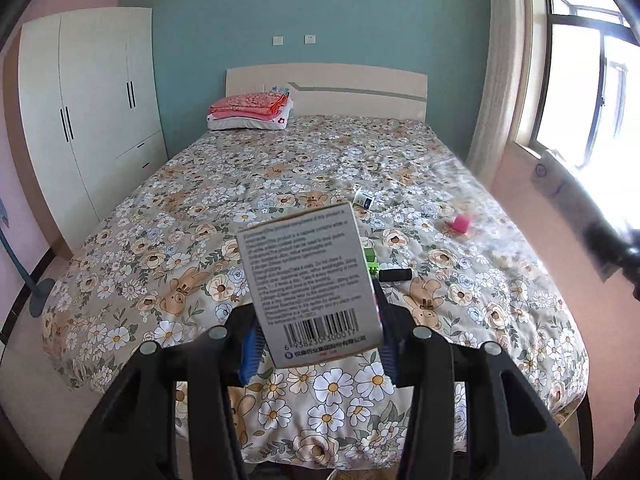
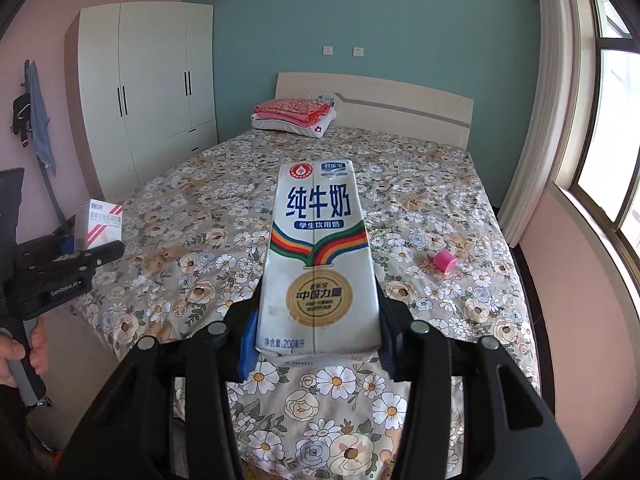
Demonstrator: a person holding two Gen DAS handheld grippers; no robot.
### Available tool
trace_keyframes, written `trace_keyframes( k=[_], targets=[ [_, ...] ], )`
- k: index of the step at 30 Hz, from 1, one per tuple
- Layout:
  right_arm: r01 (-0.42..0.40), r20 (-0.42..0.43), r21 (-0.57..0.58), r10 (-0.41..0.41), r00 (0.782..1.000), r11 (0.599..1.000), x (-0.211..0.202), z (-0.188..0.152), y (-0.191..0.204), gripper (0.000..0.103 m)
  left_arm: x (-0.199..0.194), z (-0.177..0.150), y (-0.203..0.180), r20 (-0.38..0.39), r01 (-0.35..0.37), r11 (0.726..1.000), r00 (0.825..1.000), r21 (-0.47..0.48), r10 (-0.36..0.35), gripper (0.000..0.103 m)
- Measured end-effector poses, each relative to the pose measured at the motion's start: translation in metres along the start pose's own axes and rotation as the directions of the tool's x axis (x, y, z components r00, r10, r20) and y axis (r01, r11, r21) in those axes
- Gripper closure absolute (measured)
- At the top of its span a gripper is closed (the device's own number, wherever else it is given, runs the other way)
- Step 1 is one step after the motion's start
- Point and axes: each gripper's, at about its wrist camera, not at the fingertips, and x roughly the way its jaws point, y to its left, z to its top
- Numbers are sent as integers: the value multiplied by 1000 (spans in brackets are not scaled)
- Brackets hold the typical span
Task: Collect trash
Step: 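Carry the white box and milk carton with both tools over the trash bin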
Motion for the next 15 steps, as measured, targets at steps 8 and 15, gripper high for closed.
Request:
trace_keyframes(
  k=[8, 15],
  targets=[
    [-75, -38, -51, 73, 997, 996, -45, -69, 20, 55, -48, -72, -1, 22, 24, 992, 999, 127, -27, 54],
    [-103, -81, -71, 97, 992, 992, -62, -131, 36, 55, -50, -130, 9, -52, 97, 984, 995, 150, -90, 54]
  ],
)
